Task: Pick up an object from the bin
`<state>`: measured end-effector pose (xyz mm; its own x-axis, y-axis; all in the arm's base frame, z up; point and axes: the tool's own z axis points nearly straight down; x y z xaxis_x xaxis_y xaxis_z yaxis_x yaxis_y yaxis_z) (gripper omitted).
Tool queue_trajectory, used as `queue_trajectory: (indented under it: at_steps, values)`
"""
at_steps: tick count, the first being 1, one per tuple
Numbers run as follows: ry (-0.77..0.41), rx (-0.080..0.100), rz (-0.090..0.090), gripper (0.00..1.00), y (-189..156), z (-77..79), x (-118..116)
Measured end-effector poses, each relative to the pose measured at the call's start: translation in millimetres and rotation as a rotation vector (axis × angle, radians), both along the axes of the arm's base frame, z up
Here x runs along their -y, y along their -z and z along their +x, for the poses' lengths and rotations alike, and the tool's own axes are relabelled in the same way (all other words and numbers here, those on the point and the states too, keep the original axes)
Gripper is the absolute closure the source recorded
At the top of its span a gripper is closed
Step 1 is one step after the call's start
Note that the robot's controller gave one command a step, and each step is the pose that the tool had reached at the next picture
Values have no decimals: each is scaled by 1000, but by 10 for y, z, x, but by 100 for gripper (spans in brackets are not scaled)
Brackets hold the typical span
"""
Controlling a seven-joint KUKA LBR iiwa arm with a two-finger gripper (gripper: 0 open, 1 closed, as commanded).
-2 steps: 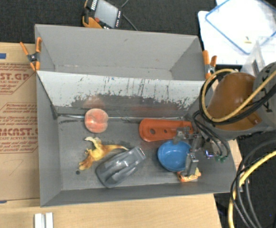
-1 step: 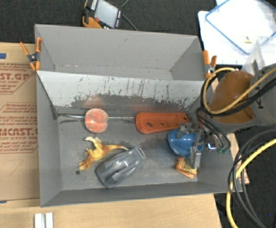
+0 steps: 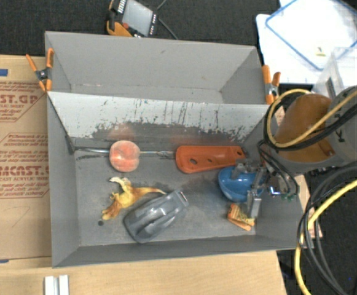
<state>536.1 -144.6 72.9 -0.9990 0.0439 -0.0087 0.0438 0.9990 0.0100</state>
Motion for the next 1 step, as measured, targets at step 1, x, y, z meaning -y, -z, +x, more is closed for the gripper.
queue_trajectory:
  at_steps: [1]
  values:
    - [-20,-5,-7,0,18,561,-253]
